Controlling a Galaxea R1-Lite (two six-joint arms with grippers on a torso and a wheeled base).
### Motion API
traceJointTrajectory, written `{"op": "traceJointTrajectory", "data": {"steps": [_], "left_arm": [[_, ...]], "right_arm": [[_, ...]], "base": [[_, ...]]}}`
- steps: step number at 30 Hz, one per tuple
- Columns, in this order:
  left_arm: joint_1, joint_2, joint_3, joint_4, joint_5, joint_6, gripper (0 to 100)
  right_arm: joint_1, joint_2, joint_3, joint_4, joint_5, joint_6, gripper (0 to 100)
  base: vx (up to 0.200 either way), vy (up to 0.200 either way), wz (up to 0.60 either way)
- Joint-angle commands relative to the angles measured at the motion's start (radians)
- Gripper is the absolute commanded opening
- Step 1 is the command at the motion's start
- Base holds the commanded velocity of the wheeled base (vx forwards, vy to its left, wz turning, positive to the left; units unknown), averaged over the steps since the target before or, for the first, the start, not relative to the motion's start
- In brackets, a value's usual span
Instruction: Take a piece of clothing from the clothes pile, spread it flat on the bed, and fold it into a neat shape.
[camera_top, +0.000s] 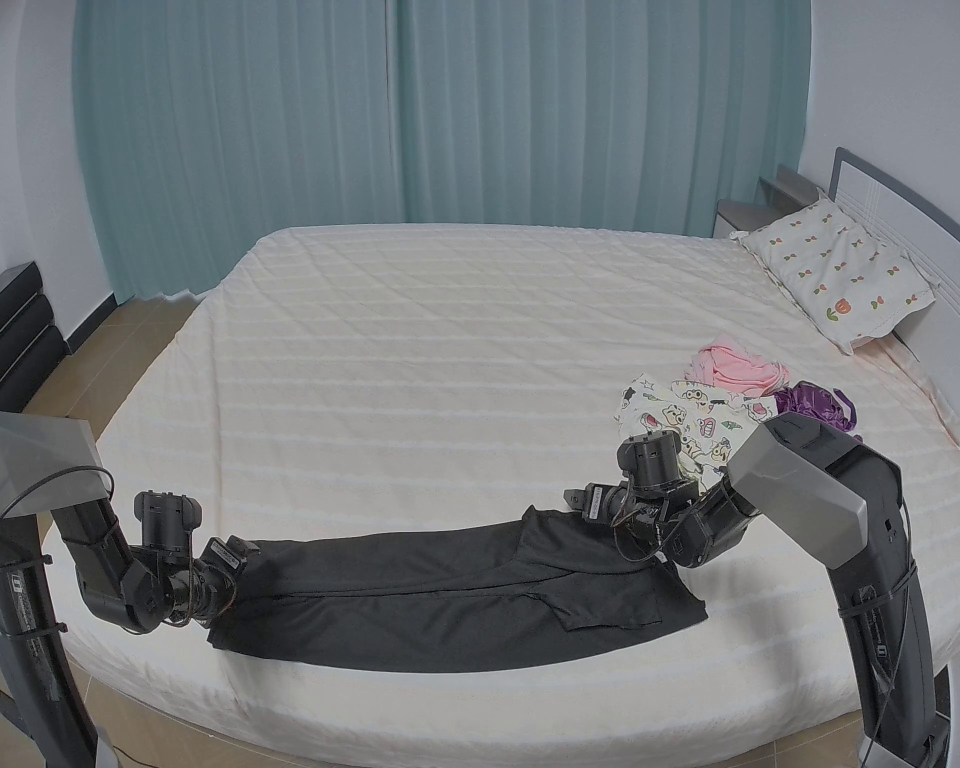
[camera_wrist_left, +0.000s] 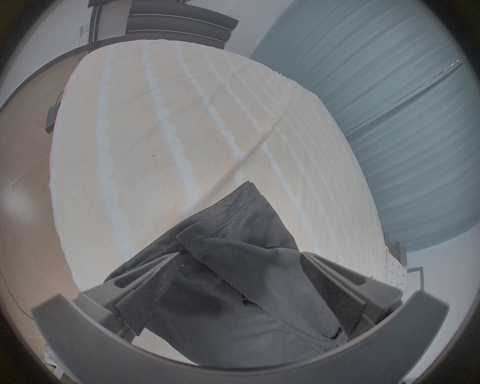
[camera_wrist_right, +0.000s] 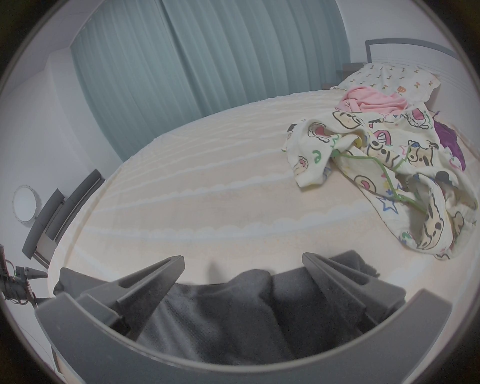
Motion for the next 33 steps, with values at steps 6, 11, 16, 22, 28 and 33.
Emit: {"op": "traceJointTrajectory", "data": {"steps": [6,11,16,22,28,33], "left_arm": [[0.0,0.001,0.0,0.0,0.0,0.0,100],[0.0,0.001,-0.001,0.0,0.0,0.0,100],[0.0,0.001,-0.001,0.0,0.0,0.0,100],[0.0,0.001,0.0,0.0,0.0,0.0,100],[0.0,0.001,0.0,-0.005,-0.003,-0.002,100],[0.0,0.001,0.006,-0.028,-0.001,-0.002,100]], "right_arm": [[0.005,-0.005,-0.011,0.051,0.0,0.009,0],[-0.017,-0.016,0.002,0.052,-0.009,0.035,0],[-0.025,-0.02,0.017,0.046,-0.009,0.068,0],[-0.023,-0.017,0.014,0.045,-0.003,0.07,0],[-0.035,-0.042,0.034,0.043,-0.01,0.082,100],[-0.058,-0.159,0.126,0.045,-0.01,0.179,100]], "base": [[0.0,0.0,0.0],[0.0,0.0,0.0],[0.0,0.0,0.0],[0.0,0.0,0.0],[0.0,0.0,0.0],[0.0,0.0,0.0]]}}
